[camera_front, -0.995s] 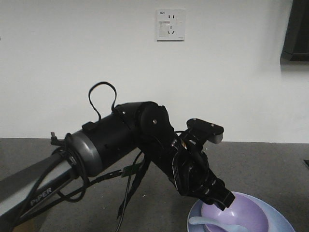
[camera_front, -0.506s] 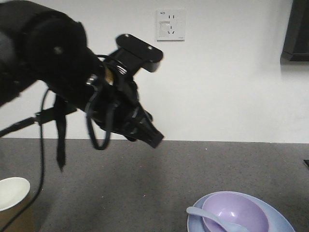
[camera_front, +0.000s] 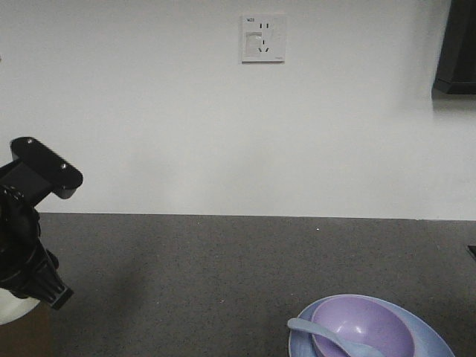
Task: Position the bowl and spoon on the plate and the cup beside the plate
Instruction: 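Grasp the brown paper cup rim with the left gripper and lift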
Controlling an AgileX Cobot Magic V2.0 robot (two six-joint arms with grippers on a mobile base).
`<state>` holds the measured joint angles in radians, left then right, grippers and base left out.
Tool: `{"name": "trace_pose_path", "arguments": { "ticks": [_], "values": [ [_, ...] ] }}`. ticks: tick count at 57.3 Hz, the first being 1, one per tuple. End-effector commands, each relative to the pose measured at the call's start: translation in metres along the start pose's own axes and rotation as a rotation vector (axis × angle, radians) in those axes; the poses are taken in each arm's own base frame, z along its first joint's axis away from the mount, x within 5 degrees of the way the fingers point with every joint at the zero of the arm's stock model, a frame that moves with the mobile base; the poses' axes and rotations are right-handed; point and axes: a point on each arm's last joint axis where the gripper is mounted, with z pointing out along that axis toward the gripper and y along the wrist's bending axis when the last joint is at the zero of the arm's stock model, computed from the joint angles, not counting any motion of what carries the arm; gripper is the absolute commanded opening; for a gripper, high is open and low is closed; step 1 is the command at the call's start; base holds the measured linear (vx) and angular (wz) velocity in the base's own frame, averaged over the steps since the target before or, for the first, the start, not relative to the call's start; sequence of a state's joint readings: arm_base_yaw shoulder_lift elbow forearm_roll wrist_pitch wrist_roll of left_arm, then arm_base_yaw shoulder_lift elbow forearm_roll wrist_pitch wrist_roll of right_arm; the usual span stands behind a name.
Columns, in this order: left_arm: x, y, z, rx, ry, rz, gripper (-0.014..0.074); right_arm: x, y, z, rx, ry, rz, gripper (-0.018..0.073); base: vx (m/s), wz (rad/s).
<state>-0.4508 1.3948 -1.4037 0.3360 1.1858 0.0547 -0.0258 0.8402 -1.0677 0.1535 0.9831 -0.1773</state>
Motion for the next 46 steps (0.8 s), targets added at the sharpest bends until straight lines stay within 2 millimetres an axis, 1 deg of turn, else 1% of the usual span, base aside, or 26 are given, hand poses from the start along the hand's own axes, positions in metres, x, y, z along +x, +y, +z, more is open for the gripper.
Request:
{"name": "trace_pose_path", "arguments": {
  "ticks": [1,10,19,24,33,41,46],
  "values": [
    [0.001,0.008,-0.005,-0.034,-0.095,-0.026,0.0439,-0.009,-0.002,-0.003,0.017,-0.095,0.002,-0.0011,0.0,0.0],
    [0.01,0.011,0.014,-0.04,-0.074,-0.06,0.0439,-0.009,-0.002,-0.002,0.019,-0.101,0.002,-0.0011,0.0,0.0],
    [0.018,0.014,0.028,-0.045,-0.067,-0.075,0.0439,-0.009,-0.002,-0.002,0.02,-0.106,0.002,-0.0011,0.0,0.0],
    [0.02,0.014,0.033,-0.033,-0.063,-0.089,0.0439,-0.009,-0.002,-0.002,0.02,-0.106,0.002,-0.0011,0.0,0.0],
    [0.017,0.009,0.043,0.007,-0.055,-0.103,0.0439,-0.01,-0.002,-0.002,0.02,-0.108,0.002,-0.0011,0.0,0.0],
    [0.015,0.006,0.059,0.019,-0.01,-0.093,0.0437,-0.01,-0.002,-0.002,0.02,-0.108,0.001,-0.0011,0.0,0.0],
    [0.014,0.003,0.068,0.031,0.023,-0.09,0.0414,-0.01,-0.002,-0.002,0.02,-0.108,0.001,-0.0011,0.0,0.0]
  ]
}}
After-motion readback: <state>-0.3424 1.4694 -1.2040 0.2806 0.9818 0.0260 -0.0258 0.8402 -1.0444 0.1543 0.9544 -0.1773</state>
